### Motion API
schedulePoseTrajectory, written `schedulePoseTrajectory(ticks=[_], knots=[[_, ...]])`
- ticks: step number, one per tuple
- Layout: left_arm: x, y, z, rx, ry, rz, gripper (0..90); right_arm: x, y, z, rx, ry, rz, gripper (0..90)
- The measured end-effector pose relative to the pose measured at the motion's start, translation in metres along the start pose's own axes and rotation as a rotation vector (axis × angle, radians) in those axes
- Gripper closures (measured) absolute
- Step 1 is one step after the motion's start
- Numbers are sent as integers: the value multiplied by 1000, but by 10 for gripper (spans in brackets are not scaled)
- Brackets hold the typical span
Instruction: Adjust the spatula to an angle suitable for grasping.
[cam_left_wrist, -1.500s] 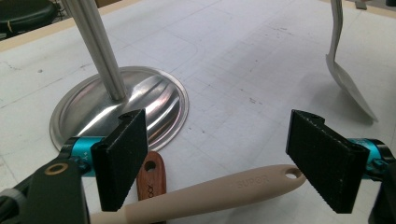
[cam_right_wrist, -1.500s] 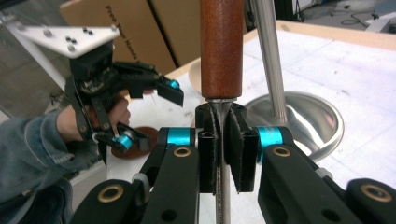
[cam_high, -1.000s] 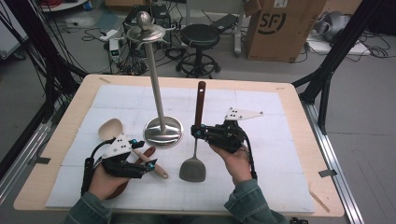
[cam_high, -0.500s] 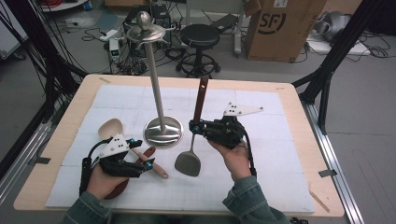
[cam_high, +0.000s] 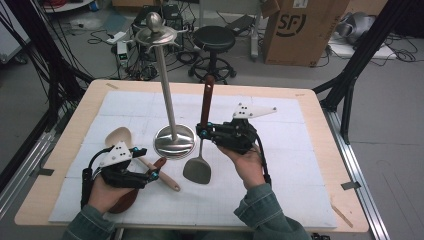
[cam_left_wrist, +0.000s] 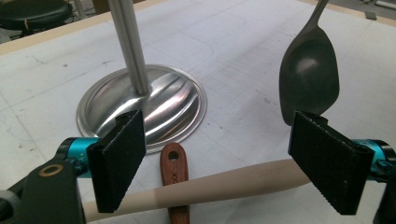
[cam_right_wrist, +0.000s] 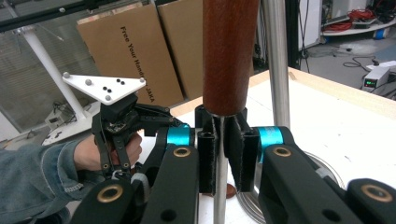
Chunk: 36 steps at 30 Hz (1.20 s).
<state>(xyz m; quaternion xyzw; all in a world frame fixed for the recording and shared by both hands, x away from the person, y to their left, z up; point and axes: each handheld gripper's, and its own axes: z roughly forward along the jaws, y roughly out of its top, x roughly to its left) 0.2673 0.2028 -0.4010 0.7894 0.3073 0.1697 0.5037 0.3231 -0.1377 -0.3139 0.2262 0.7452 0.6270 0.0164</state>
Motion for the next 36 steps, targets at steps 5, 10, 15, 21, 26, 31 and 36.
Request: schedulePoseTrajectory(ticks=[5, 10, 15, 21, 26, 31, 36], knots=[[4, -1, -2, 0, 5, -5, 186, 0, 5, 3, 3, 6, -9, 827], [8, -3, -5, 1, 11, -20, 173, 2, 12, 8, 3, 8, -22, 827], [15, -6, -8, 3, 24, -45, 156, 3, 15, 11, -3, 21, -32, 827], [19, -8, -11, -2, 38, -53, 148, 3, 19, 16, -1, 23, -42, 827], [21, -8, -13, -4, 42, -60, 146, 4, 23, 20, 3, 31, -51, 827], [21, -8, -13, -4, 47, -55, 146, 7, 26, 24, 1, 41, -61, 827], [22, -9, -13, -3, 47, -56, 146, 8, 28, 27, 8, 45, -67, 827]])
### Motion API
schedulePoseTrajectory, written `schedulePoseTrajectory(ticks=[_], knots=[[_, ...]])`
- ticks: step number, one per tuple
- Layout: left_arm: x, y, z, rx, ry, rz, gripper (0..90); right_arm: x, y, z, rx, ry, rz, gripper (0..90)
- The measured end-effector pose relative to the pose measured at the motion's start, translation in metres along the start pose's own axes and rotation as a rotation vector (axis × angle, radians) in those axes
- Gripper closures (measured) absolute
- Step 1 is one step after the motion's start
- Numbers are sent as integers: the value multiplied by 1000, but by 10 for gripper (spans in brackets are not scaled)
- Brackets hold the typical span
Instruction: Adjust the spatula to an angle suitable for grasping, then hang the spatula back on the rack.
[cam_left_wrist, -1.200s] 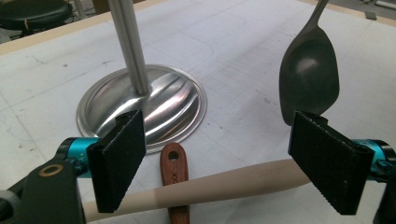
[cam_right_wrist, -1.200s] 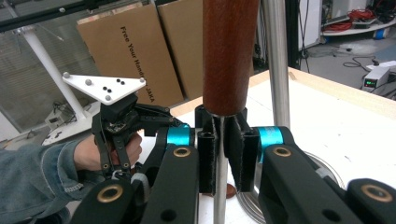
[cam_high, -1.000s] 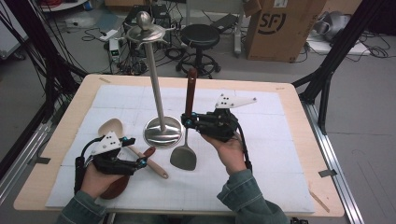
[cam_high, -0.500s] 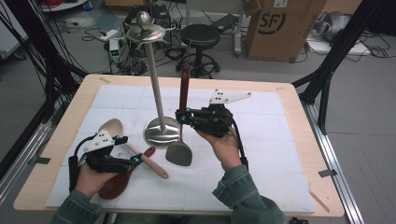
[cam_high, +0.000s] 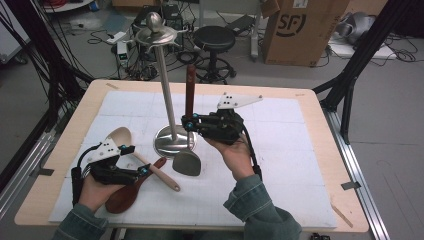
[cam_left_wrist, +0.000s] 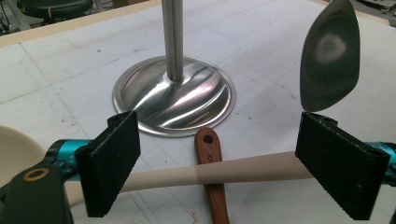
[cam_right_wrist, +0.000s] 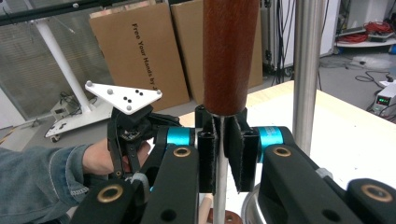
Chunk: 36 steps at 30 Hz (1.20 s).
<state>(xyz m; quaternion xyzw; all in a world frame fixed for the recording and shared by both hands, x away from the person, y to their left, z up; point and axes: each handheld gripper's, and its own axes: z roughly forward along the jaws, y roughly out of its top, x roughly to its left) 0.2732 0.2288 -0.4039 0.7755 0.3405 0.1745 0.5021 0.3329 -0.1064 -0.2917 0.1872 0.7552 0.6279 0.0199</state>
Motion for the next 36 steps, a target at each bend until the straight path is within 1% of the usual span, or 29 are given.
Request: schedulePoseTrajectory(ticks=[5, 13, 18, 27, 36], knots=[[0, 0, -2, -6, 7, 2, 146, 1, 2, 4, -3, 3, -8, 827], [1, 0, -3, -8, 8, 3, 146, 6, 13, 10, -10, 12, -26, 827], [2, 0, -4, -8, 6, 4, 146, 8, 13, 15, 8, 14, -30, 827], [3, -1, -3, -12, 8, -1, 146, 11, 20, 18, -1, 19, -48, 828], [2, -1, -6, -15, 15, 4, 146, 19, 30, 27, 11, 33, -73, 828]])
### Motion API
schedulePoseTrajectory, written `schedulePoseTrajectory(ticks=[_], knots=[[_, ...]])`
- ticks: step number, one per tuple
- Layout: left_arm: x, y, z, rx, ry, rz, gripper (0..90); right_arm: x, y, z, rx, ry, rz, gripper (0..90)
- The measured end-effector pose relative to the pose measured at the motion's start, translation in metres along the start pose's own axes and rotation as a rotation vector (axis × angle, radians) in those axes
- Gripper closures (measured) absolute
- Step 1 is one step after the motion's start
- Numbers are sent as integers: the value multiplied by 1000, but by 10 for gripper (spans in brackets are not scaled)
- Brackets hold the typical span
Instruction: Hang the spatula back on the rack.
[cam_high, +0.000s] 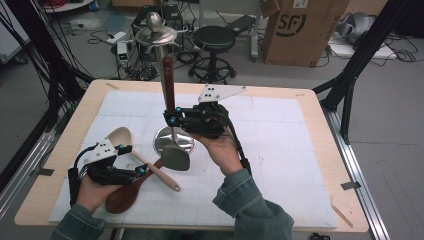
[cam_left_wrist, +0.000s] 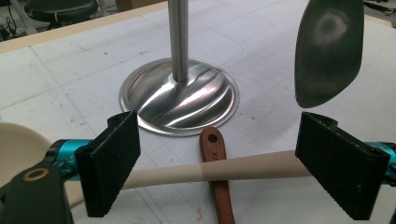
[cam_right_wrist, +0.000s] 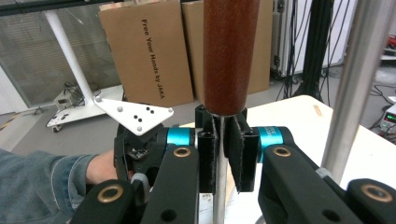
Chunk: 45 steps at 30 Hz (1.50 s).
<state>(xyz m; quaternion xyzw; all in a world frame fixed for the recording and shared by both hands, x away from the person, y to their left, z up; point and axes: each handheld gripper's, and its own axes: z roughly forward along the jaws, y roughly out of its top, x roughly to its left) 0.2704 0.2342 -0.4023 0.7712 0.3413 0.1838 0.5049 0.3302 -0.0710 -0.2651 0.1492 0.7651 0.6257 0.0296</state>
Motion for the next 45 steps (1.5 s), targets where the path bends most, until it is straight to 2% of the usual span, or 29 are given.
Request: schedulePoseTrajectory(ticks=[4, 10, 19, 21, 26, 45], knots=[[0, 0, 1, 2, 1, -3, 146, 1, 3, 3, -3, 6, -17, 828], [0, -1, 1, 7, 5, 1, 146, -1, 6, 9, 13, 10, -10, 828], [2, -1, -1, 4, 10, -2, 146, -1, 19, 19, 20, 19, -30, 828], [3, -2, -2, 3, 13, -6, 146, -2, 22, 22, 30, 15, -43, 828], [5, -3, -5, -1, 17, -16, 146, -5, 24, 27, 40, 6, -39, 828], [5, -2, -8, -5, 24, -6, 146, -14, 32, 46, 70, -26, -32, 827]])
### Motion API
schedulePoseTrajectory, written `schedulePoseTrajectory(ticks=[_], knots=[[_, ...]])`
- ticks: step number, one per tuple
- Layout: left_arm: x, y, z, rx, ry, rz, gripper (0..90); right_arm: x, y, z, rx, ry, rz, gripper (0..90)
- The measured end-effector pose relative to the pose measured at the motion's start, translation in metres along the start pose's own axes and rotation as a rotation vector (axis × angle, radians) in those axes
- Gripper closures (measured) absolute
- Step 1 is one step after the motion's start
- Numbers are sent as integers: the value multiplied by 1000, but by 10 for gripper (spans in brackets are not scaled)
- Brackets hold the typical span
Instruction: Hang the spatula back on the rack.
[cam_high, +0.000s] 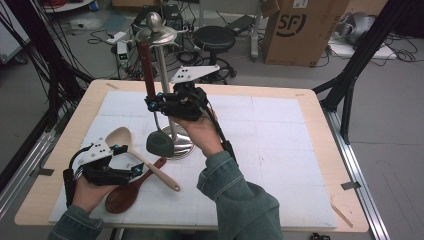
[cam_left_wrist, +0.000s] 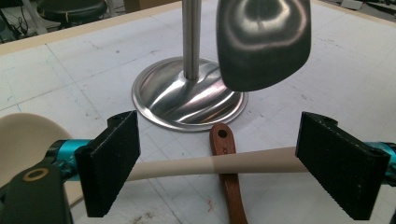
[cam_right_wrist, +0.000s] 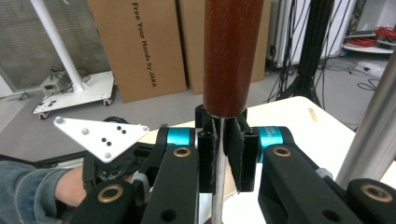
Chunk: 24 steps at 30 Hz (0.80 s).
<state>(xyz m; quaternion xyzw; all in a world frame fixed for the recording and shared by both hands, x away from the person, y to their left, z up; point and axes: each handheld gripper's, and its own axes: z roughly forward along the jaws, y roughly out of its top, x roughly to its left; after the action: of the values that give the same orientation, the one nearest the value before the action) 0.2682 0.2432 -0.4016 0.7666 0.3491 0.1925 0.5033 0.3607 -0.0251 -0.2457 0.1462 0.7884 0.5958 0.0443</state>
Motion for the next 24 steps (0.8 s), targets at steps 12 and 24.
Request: schedulePoseTrajectory(ticks=[12, 24], knots=[[0, 0, 1, 2, -4, -1, 146, -8, -2, 1, -10, -30, 18, 827], [0, 0, 1, 4, -4, -1, 146, -12, -4, 6, -2, -54, 23, 805]])
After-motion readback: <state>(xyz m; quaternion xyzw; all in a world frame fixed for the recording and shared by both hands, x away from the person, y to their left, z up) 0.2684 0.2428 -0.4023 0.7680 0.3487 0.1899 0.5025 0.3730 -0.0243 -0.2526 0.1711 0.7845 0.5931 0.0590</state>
